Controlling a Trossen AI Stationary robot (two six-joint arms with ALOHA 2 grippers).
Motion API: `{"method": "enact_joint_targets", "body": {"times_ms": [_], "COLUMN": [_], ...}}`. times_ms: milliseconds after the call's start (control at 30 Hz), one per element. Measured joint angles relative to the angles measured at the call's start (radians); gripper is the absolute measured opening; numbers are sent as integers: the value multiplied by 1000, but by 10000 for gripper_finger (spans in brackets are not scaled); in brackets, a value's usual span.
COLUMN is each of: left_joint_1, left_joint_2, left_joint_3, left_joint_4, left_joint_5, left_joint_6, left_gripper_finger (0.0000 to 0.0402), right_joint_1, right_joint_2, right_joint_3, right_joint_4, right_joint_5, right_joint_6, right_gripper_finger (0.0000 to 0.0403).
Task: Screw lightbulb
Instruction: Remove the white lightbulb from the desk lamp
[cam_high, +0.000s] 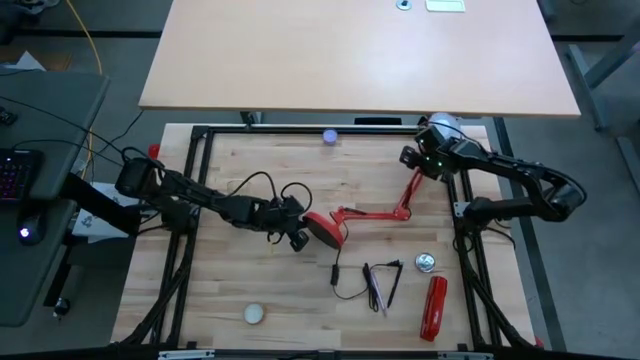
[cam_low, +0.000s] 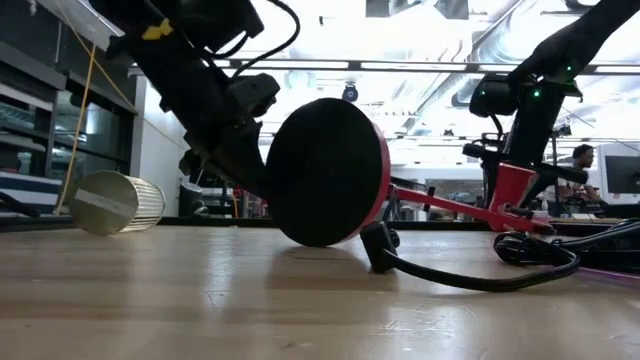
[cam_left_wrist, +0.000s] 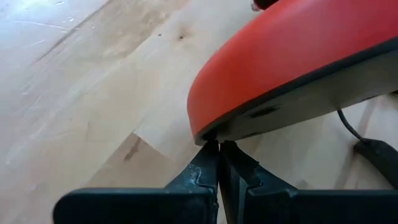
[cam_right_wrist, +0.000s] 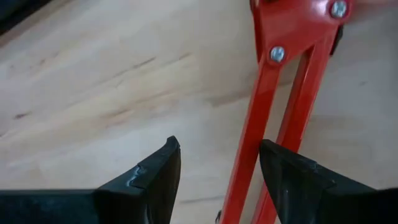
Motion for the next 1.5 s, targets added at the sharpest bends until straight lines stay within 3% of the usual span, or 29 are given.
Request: {"method": "enact_joint_targets", "body": {"times_ms": [367, 733, 967, 1500], "left_joint_1": [-18, -66, -44, 91], "left_joint_2": [0, 80, 179, 188], "left_joint_3": [0, 0, -1, -2], "left_joint_4": [81, 180, 359, 272], "left_joint_5": [24, -38, 46, 24], "left_joint_6": [-103, -254, -257, -131], "left_gripper_finger": [0, 0, 0, 0], "right_joint_1": [-52, -51, -51, 106], "right_joint_2": [136, 124, 124, 127], "right_joint_3": [2, -2, -3, -6], "right_joint_4": [60, 67, 69, 115], "right_joint_5": [1, 19, 16, 60], "right_joint_6": [-9, -70, -77, -297], "right_gripper_finger": [209, 209, 209, 209]}}
